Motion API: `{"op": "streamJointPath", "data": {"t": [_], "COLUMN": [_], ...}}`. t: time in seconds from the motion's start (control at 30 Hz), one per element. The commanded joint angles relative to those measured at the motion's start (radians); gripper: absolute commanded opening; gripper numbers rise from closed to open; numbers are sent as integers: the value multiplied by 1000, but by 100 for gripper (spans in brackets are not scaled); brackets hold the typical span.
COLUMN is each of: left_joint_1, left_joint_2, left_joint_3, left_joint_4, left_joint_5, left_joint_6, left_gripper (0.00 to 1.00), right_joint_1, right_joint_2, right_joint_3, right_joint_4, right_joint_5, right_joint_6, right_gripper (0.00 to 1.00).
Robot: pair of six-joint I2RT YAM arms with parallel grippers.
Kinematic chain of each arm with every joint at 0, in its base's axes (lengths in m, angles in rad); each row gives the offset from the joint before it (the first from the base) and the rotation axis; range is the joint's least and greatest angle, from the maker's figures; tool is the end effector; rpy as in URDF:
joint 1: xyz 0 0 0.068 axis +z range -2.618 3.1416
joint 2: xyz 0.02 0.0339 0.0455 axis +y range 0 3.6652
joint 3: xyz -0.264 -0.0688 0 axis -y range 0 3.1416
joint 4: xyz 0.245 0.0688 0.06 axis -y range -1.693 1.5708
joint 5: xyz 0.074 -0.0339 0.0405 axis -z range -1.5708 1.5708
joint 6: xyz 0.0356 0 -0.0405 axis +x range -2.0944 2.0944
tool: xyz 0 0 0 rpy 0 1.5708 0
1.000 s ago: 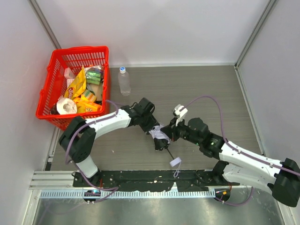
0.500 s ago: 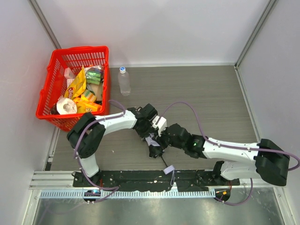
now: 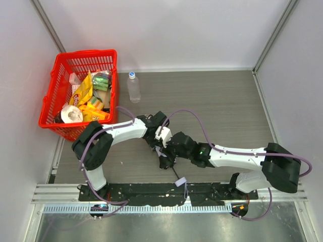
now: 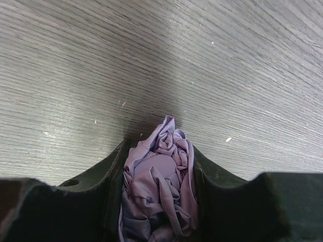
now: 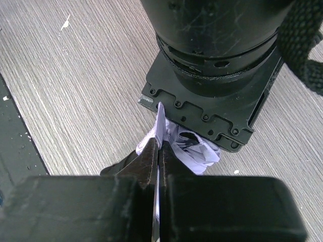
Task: Put away the umbrella
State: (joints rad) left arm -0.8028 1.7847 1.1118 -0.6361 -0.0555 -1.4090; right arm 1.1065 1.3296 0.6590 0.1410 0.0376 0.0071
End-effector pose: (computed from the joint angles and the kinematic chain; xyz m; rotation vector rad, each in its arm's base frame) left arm 0.2330 -0.2384 0.1599 -0.8935 2.8208 -0.3114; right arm 0.1269 0.2504 0.2093 -1.1103 1.8568 0.6210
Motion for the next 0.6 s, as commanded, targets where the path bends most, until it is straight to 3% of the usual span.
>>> {"op": "streamJointPath", "data": {"t": [0.0, 0.47, 0.57], "left_joint_1": [7, 4, -4], "left_joint_2": [59, 36, 45], "left_joint_3": [-21, -93, -37], "left_joint_4": [98, 257, 189], "left_joint_5": [-101, -90, -104], "left_joint_6": [-39, 10, 57], "left_gripper": [0, 0, 0], "right_joint_1": [42, 44, 42], "right_joint_2": [23, 140, 171], "right_joint_3": [102, 228, 241], "right_joint_4": [114, -81, -124], "right_joint_5": [-159, -239, -232], "right_joint_6": [16, -39, -47], "right_gripper": [1, 1, 1]}}
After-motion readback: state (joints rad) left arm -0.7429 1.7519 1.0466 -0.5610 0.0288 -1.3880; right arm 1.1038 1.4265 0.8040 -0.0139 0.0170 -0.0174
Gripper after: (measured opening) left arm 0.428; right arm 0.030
